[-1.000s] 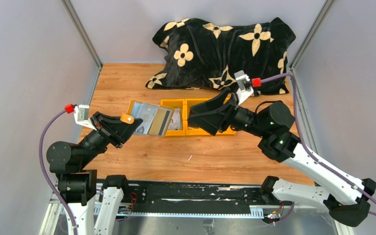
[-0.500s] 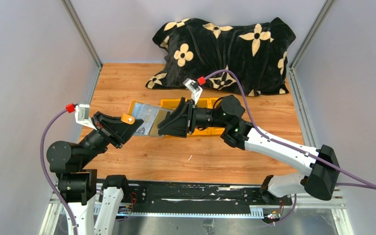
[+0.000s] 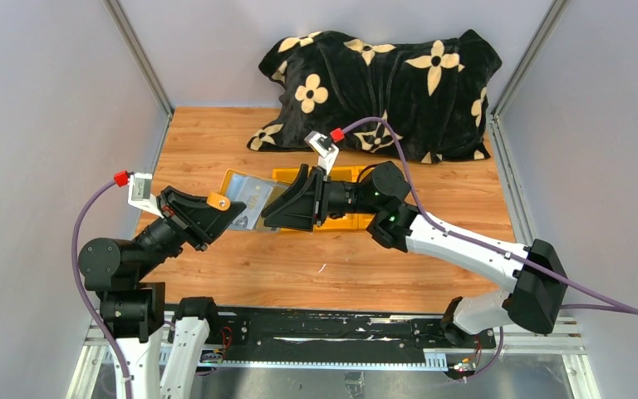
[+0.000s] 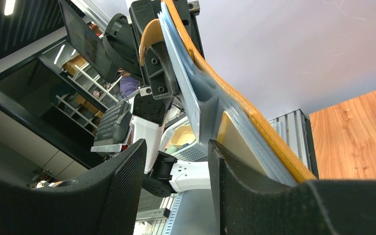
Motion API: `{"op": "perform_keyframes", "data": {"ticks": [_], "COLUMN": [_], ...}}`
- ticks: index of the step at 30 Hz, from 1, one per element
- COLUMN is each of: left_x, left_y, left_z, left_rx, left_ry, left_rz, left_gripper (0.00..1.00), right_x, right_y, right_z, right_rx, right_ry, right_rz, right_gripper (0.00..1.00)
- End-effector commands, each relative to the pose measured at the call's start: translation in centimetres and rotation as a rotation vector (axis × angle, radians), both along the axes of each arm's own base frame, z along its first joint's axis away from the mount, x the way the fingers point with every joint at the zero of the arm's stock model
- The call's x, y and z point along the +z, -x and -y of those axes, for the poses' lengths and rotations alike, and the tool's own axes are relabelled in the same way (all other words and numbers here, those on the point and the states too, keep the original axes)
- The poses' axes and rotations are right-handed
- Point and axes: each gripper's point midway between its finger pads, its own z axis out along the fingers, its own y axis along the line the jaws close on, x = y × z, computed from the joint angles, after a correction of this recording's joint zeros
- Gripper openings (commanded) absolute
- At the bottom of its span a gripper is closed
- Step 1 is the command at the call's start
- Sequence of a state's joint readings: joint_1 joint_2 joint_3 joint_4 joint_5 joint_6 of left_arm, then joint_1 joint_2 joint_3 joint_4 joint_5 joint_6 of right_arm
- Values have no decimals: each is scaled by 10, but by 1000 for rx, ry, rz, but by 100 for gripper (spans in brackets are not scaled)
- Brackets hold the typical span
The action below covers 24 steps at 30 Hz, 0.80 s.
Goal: Take the credit cards out of the card holder
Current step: Remove the credit card from the card holder.
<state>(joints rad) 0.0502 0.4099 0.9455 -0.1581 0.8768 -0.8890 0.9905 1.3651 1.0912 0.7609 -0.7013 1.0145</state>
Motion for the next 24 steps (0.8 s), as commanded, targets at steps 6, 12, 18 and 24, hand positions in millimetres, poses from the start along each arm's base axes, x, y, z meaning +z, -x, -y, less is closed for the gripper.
{"op": "perform_keyframes", "data": {"ticks": [6,12,18,24], "left_x": [8,8,4,0], "left_y": [13,13,10,4], "left_z": [6,5,5,5], "left_rx": [-66,-54,-54,-53], "left_ry": [-23,-27,-19,-7], "left_rz": [48,54,32,1], "left_gripper": [0,2,17,21], "right_x": [44,45,45,39], "right_y": [7,6,11,17], "right_z": [-2,-5,3,9], "right_rx": [56,84,99,112], "right_ry": [-155,-191,-238,-238], "right_rz": [26,-3,-4,11], "right_gripper": [47,22,0,0]}}
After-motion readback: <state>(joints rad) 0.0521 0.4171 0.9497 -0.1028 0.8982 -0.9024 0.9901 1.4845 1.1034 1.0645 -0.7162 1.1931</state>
